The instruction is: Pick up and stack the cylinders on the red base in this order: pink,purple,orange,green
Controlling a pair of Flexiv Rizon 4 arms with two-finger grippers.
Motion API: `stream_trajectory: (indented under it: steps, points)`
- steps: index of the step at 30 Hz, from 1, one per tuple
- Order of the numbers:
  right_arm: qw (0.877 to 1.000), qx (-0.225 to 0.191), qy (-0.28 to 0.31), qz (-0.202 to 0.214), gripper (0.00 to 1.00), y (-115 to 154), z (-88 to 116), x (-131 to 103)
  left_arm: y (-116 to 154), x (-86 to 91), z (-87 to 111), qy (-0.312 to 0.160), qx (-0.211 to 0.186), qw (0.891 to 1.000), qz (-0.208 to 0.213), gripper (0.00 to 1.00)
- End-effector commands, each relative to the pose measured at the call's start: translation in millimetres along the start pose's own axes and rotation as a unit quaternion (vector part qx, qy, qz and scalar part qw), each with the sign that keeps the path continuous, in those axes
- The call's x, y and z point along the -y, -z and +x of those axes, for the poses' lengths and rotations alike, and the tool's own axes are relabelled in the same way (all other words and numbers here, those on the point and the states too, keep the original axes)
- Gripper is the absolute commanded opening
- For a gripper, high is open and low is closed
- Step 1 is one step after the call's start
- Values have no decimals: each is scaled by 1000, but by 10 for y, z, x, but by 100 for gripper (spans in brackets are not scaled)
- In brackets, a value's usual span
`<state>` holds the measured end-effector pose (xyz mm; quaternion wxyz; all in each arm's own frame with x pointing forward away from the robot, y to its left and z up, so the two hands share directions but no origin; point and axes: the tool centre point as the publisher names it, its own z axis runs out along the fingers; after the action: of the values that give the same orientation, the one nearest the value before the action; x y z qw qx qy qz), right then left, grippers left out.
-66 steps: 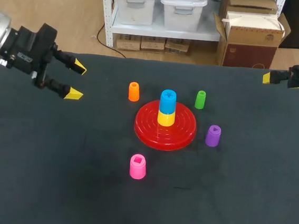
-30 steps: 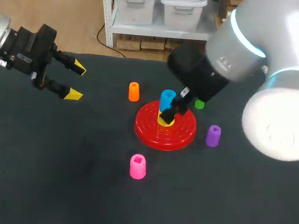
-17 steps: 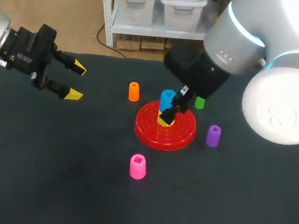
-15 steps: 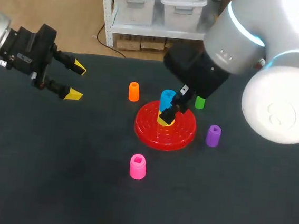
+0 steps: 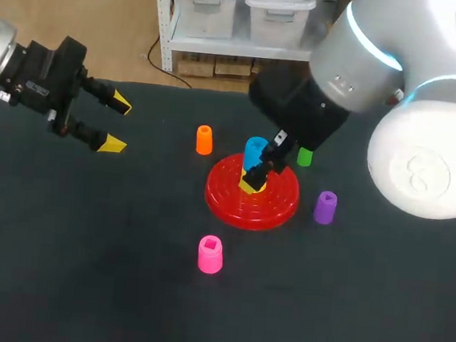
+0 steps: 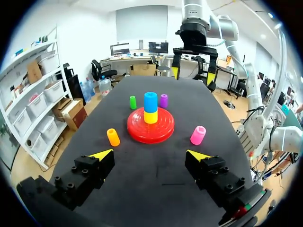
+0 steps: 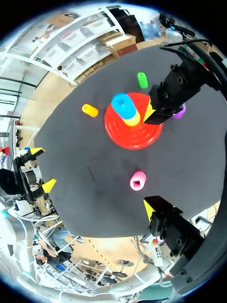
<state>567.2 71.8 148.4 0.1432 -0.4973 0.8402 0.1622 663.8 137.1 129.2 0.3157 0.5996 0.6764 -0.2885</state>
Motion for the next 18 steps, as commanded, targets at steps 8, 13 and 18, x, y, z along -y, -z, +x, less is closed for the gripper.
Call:
stream_trajectory:
  steps: [8,13,18]
  points:
    - [993,-103,51,4,100,-452,-177,-339,1,15,8,-1,1,1000,-2,100]
    - [991,-125,40,29,100,-551,-173,-437,1,15,8,-1,1,1000,-2,100]
    - [990,-133,30,36,100,-767,-118,-497,1,15,8,-1,1,1000,-2,100]
